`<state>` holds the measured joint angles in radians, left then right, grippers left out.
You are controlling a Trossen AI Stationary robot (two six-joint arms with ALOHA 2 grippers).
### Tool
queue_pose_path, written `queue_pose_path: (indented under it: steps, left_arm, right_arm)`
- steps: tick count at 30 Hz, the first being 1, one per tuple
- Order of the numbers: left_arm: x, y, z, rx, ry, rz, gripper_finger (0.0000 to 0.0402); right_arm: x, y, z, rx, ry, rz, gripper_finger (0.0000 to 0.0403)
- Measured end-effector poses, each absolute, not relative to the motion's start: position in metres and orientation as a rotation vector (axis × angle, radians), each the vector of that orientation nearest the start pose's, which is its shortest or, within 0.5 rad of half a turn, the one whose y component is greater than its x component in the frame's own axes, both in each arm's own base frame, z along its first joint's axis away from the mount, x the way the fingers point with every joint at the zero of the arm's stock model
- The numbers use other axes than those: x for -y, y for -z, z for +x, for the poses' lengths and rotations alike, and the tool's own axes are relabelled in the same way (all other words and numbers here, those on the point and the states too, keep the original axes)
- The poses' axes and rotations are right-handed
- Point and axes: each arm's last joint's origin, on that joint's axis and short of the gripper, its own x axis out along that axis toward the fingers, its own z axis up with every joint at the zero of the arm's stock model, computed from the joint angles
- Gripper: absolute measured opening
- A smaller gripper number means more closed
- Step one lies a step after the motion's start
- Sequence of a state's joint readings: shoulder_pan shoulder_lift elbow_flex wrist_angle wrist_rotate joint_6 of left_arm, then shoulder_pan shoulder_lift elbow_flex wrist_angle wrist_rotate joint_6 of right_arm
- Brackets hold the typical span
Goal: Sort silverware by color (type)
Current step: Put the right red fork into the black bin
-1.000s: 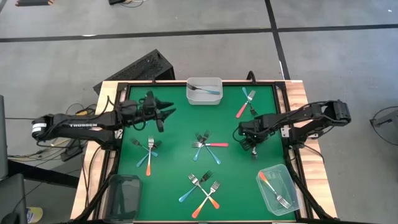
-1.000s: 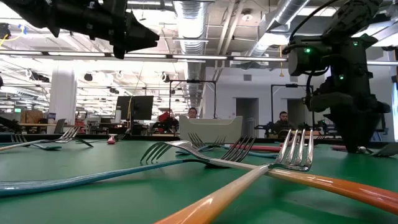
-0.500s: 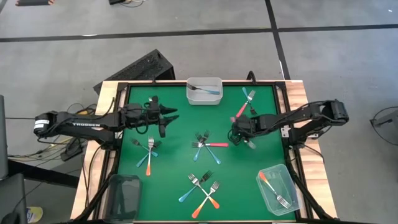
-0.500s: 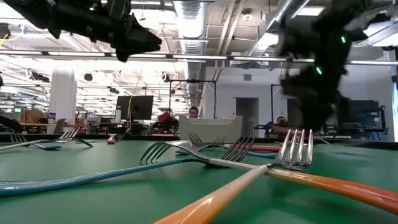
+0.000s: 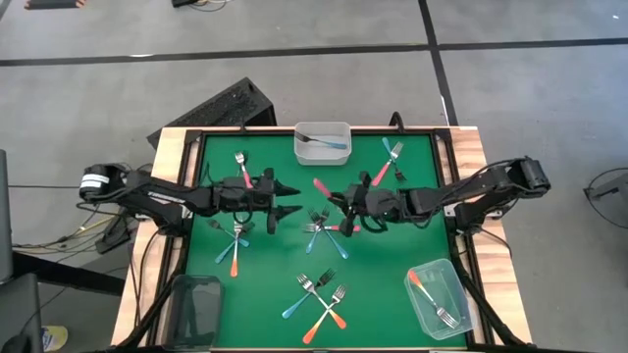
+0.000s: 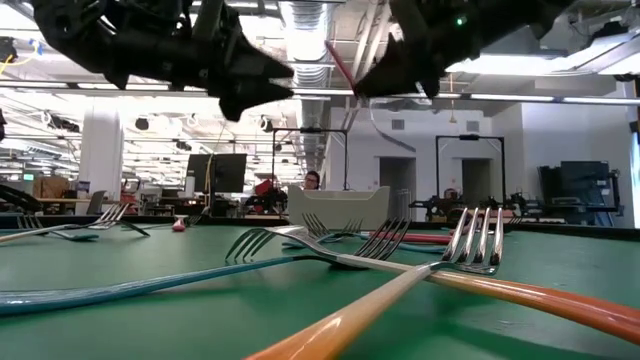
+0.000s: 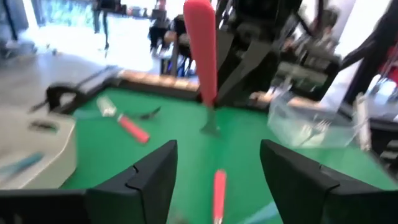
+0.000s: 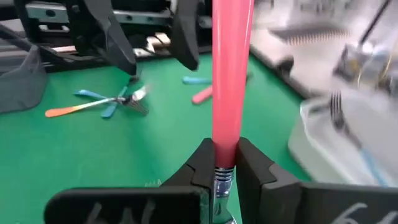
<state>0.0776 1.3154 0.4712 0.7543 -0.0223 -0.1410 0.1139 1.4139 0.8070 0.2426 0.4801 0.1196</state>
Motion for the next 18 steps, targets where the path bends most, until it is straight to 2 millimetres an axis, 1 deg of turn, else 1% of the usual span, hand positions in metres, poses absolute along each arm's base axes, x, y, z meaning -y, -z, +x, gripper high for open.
queue_pose_path:
  steps: [4, 7, 10, 12, 15, 18]
  left_arm:
    - [-0.019, -0.210, 0.262, -0.004, -0.073, -0.113, 0.0225]
    - [-0.018, -0.210, 0.271, 0.002, -0.041, -0.095, 0.0226]
    - [-0.019, -0.211, 0.283, 0.001, -0.024, -0.086, 0.0226]
    - [-0.019, -0.213, 0.290, 0.004, -0.022, -0.084, 0.0226]
    - [-0.019, -0.218, 0.294, 0.018, -0.021, -0.070, 0.0224]
    - [-0.019, -0.221, 0.295, 0.029, -0.019, -0.062, 0.0215]
  right_arm:
    - [-0.024, -0.245, 0.303, -0.297, 0.331, -0.084, 0.0050]
    - [-0.025, -0.247, 0.305, -0.272, 0.247, -0.083, 0.0050]
    - [-0.028, -0.243, 0.311, -0.253, 0.203, -0.089, 0.0050]
    - [-0.029, -0.237, 0.316, -0.260, 0.191, -0.095, 0.0050]
    - [-0.033, -0.230, 0.317, -0.289, 0.179, -0.102, 0.0050]
    - [-0.037, -0.231, 0.317, -0.277, 0.176, -0.101, 0.0050]
